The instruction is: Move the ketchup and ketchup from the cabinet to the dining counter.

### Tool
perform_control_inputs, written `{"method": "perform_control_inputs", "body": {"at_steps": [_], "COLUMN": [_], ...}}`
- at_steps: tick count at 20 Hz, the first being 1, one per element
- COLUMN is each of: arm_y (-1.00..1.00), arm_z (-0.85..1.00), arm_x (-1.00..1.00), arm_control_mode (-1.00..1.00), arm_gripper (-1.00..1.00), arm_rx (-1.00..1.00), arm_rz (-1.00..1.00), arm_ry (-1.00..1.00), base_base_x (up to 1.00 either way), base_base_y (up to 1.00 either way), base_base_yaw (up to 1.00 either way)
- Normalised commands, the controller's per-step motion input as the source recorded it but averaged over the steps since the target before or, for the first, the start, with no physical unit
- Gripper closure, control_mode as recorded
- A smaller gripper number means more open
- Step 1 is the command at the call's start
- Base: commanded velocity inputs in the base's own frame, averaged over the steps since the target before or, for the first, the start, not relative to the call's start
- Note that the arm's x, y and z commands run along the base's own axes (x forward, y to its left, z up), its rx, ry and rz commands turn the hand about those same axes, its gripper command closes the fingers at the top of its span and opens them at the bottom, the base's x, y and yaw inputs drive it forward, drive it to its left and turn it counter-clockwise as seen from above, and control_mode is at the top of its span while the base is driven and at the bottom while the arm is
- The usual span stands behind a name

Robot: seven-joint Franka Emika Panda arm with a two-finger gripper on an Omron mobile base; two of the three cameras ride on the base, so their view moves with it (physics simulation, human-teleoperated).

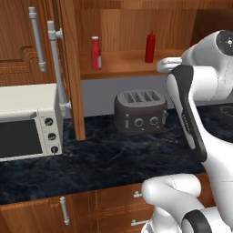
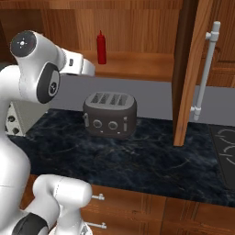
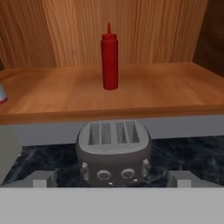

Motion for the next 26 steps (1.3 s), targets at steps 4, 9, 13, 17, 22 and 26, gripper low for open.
{"method": "perform_control_inputs", "body": {"at_steps": [4,9,13,17,22,26], "arm_y": [0.00,0.00,0.00,0.00,0.00,0.00], "arm_z": [0.00,0.00,0.00,0.00,0.00,0.00], "arm_x": [0.29,0.38,0.44,0.49,0.57,0.56], "arm_control_mode": [-1.00,-1.00,-1.00,-1.00,-1.00,-1.00], "arm_gripper": [-1.00,-1.00,-1.00,-1.00,-1.00,-1.00], "arm_rx": [0.00,0.00,0.00,0.00,0.00,0.00], "arm_rz": [0.00,0.00,0.00,0.00,0.00,0.00], "arm_ry": [-0.04,-0.01,0.00,0.02,0.03,0.01], "base_base_x": [0.00,0.00,0.00,0.00,0.00,0.00], "base_base_y": [0.00,0.00,0.00,0.00,0.00,0.00], "base_base_yaw": [0.00,0.00,0.00,0.00,0.00,0.00]}}
